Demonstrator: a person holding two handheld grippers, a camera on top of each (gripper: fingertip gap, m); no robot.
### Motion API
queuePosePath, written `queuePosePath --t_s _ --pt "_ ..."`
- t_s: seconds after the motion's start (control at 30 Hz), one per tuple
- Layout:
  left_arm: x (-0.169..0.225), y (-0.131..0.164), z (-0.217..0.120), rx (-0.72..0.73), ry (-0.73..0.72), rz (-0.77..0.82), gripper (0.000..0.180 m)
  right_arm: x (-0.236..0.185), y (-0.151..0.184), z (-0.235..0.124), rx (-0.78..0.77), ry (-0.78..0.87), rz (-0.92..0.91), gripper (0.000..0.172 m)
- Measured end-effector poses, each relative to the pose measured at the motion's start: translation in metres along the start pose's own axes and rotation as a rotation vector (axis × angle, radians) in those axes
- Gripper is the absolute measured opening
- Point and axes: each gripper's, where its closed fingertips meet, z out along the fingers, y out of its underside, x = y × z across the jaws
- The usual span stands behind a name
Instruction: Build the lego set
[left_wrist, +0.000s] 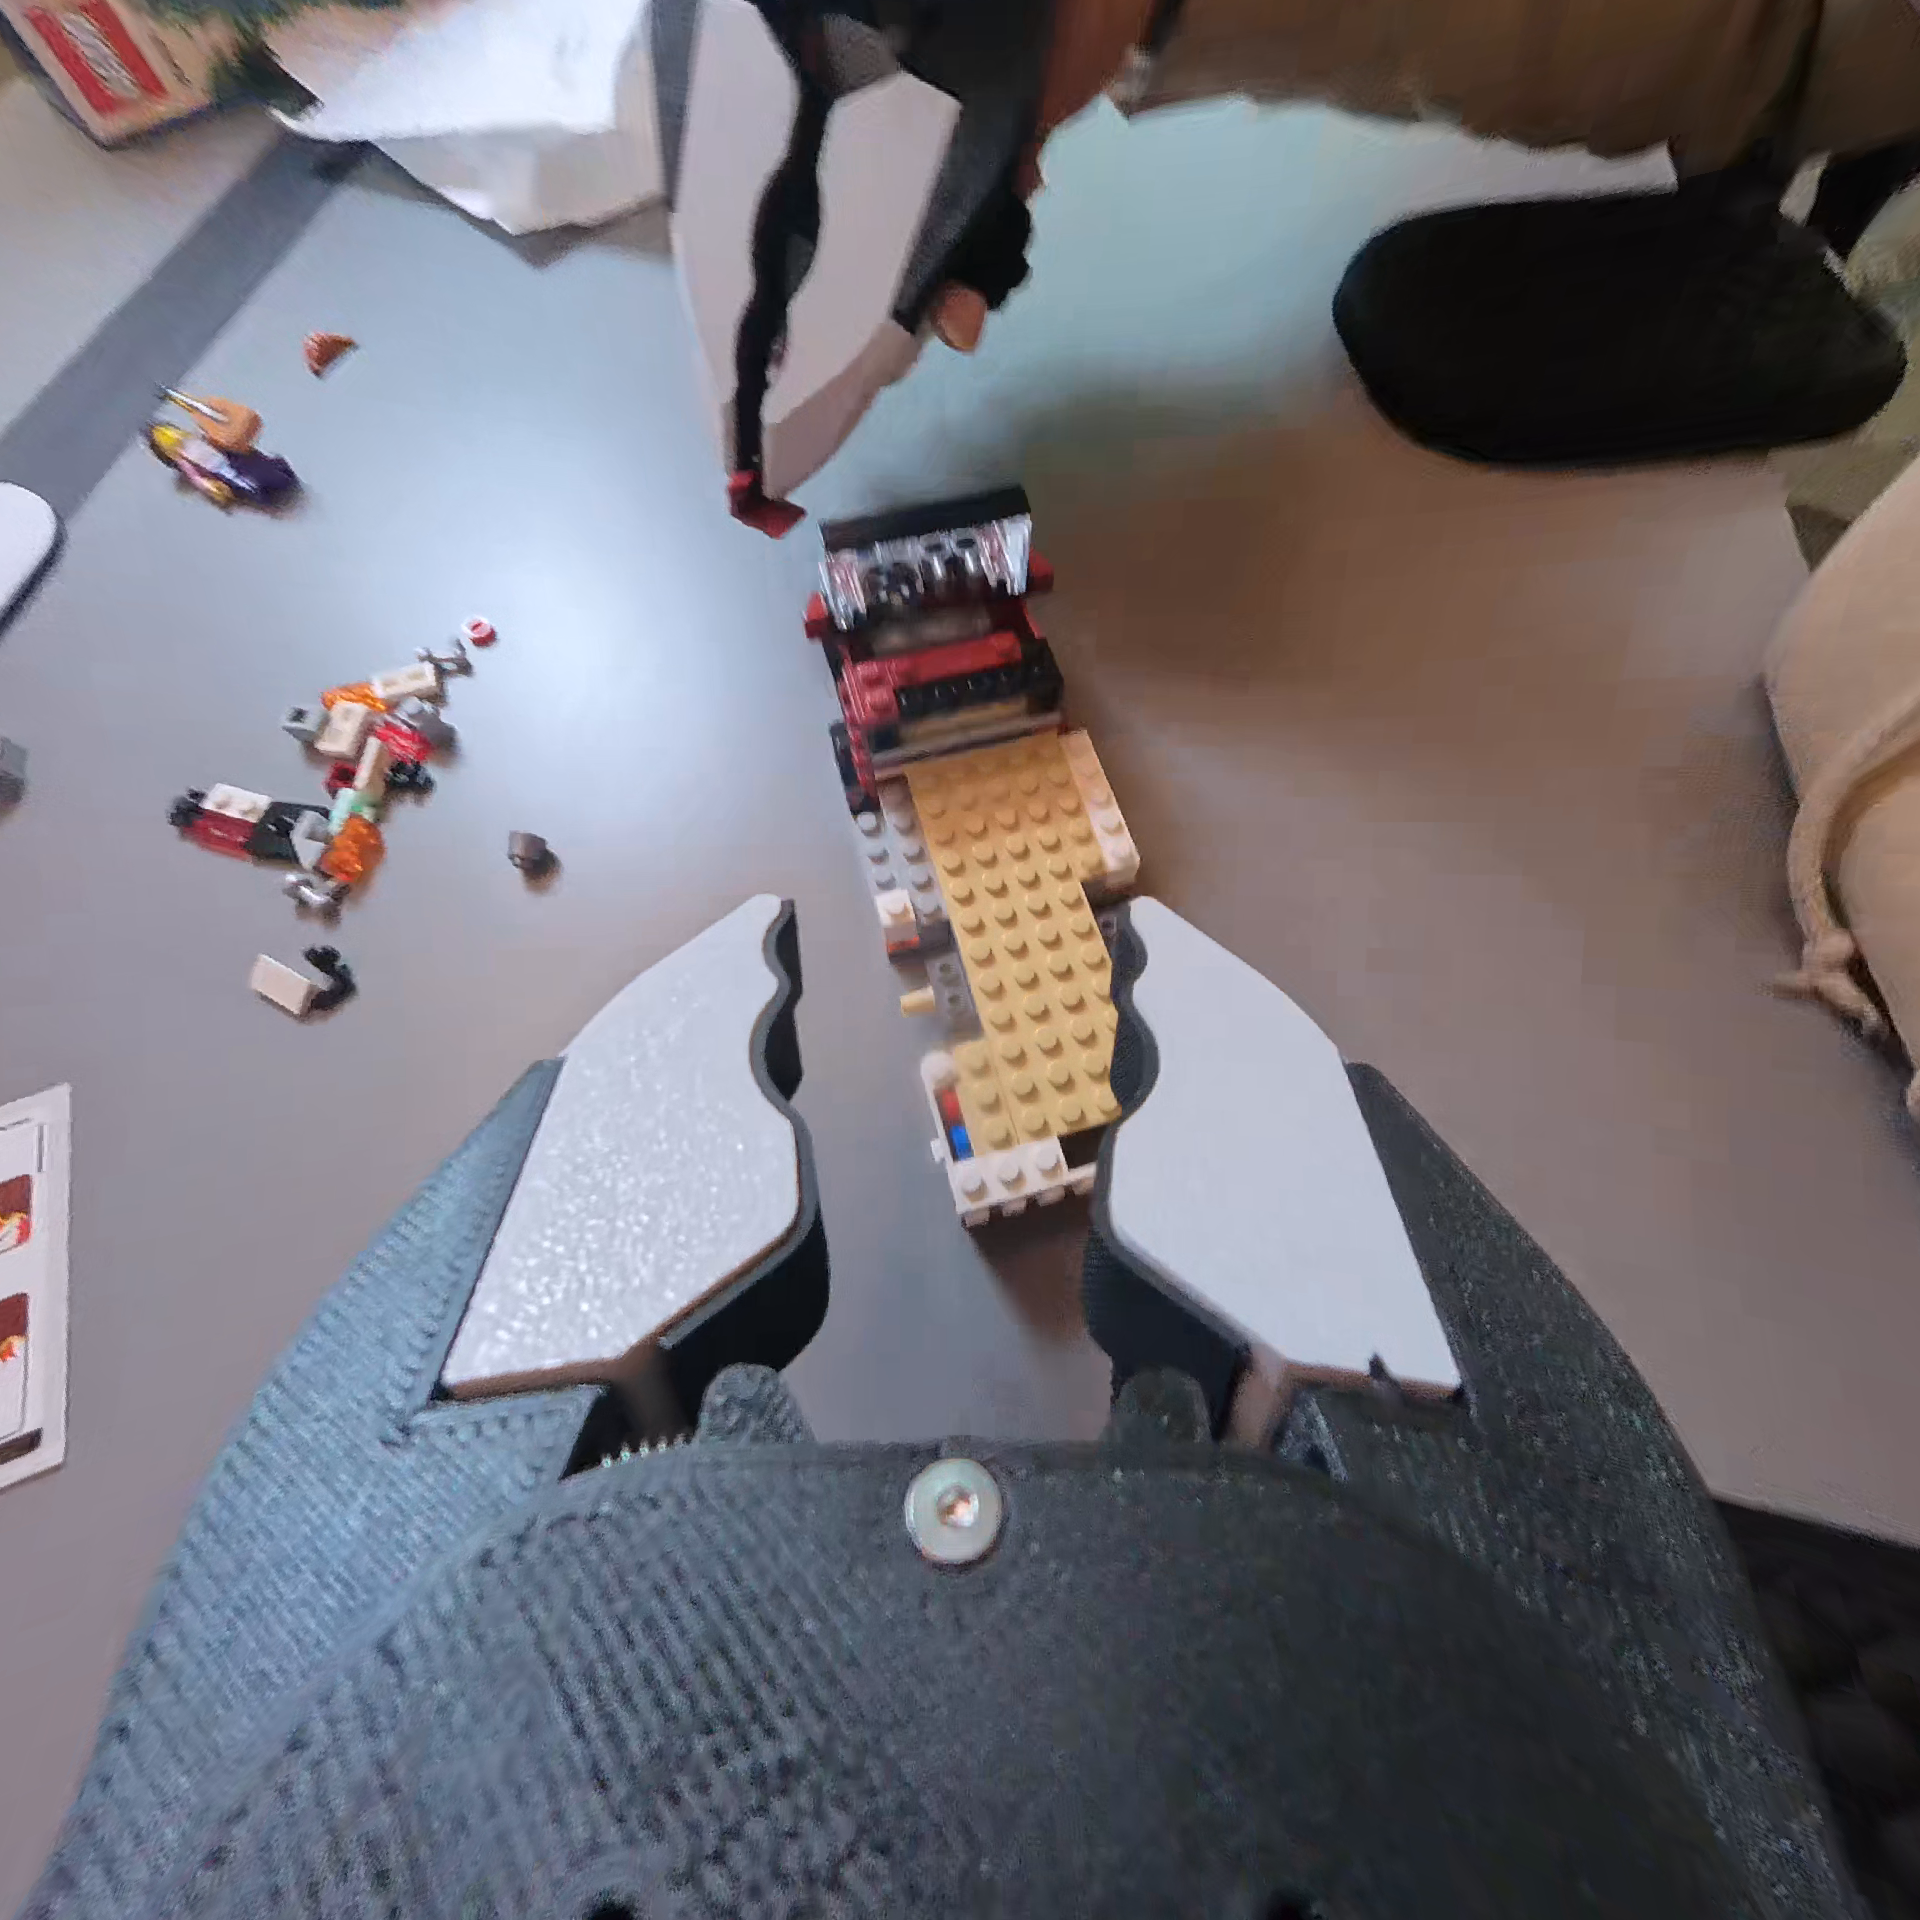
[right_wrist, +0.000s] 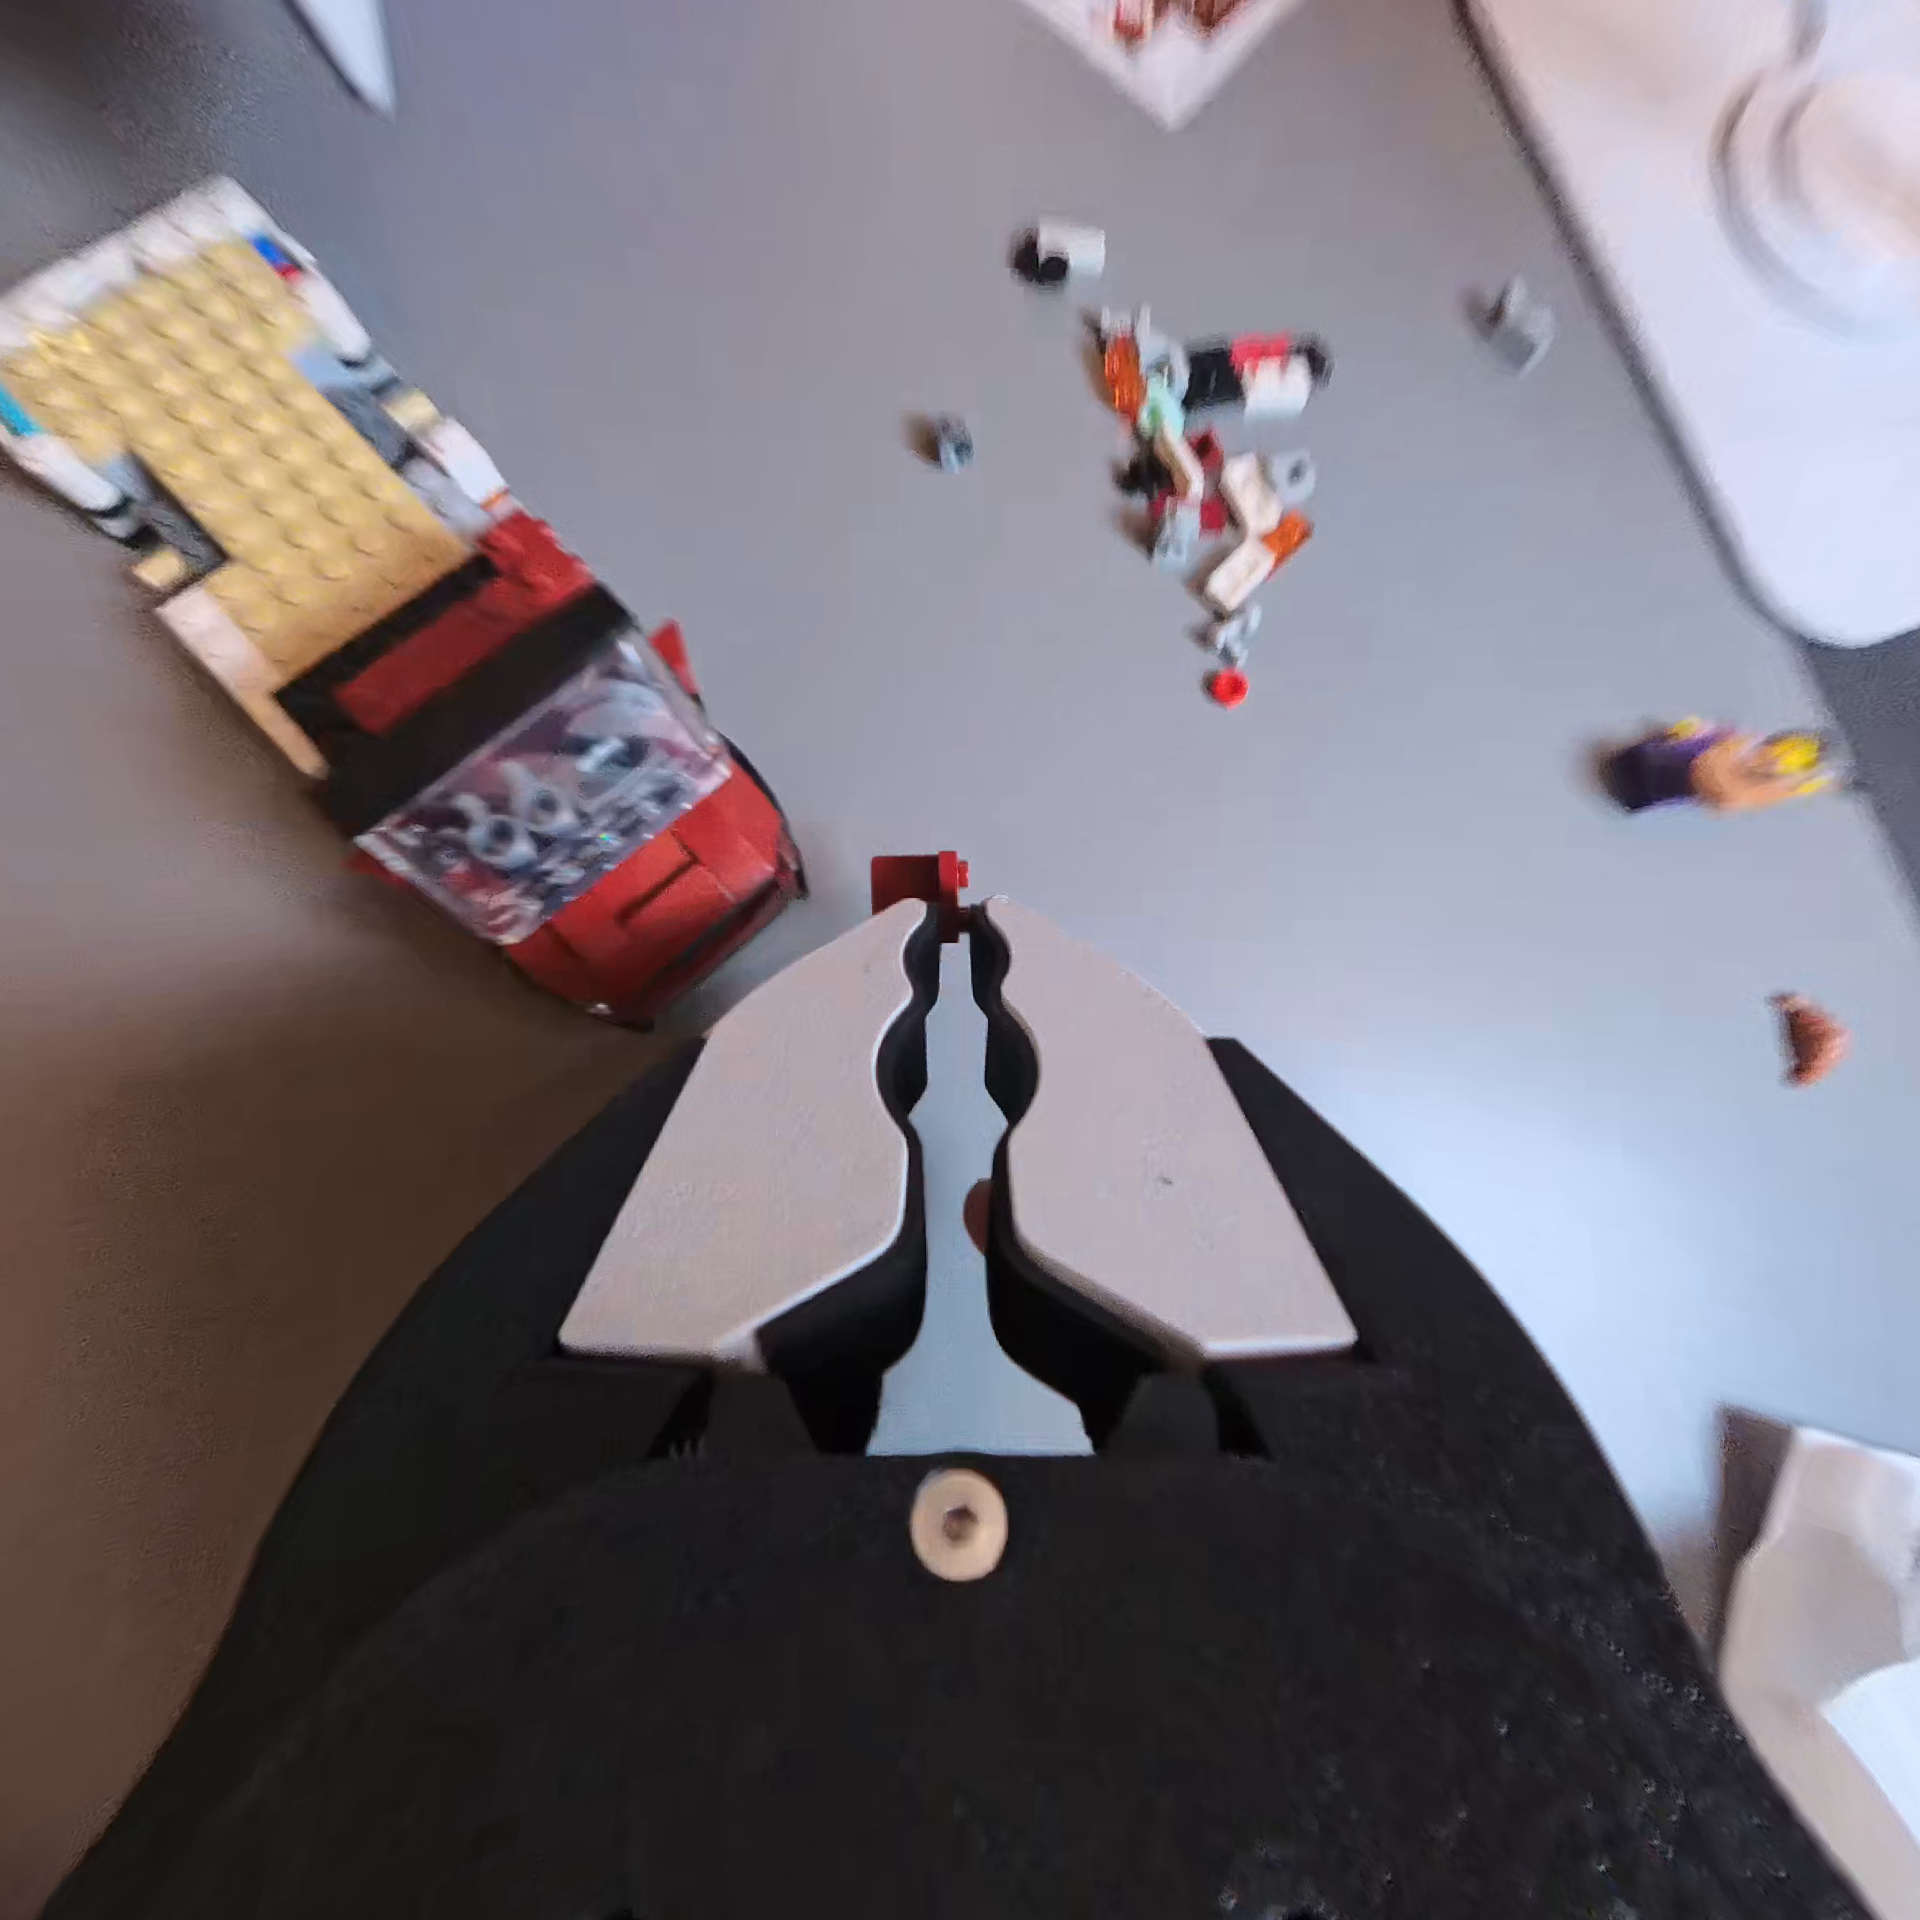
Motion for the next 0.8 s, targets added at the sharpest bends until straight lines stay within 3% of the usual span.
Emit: queuePosePath --t_s 0.13,0.23,0.37,0.57,0.8 --pt "0.000 -0.038 0.006 0.185 -0.017 -0.166 0.046 -0.025 -0.042 -0.046 0.273 0.184 -0.254 0.005" --pt "0.014 -0.057 0.019 0.271 0.063 -0.289 0.044 -0.067 -0.067 -0.073 0.448 0.246 -0.412 0.005" --pt "0.067 -0.083 0.023 0.376 0.404 -0.381 0.041 -0.121 -0.086 -0.087 0.603 0.190 -0.445 0.005" --pt "0.114 -0.105 0.007 0.500 0.782 -0.568 0.034 -0.161 -0.098 -0.093 0.684 0.141 -0.479 0.005" --pt "0.117 -0.103 0.002 0.523 0.774 -0.580 0.021 -0.162 -0.099 -0.099 0.706 0.171 -0.509 0.005"
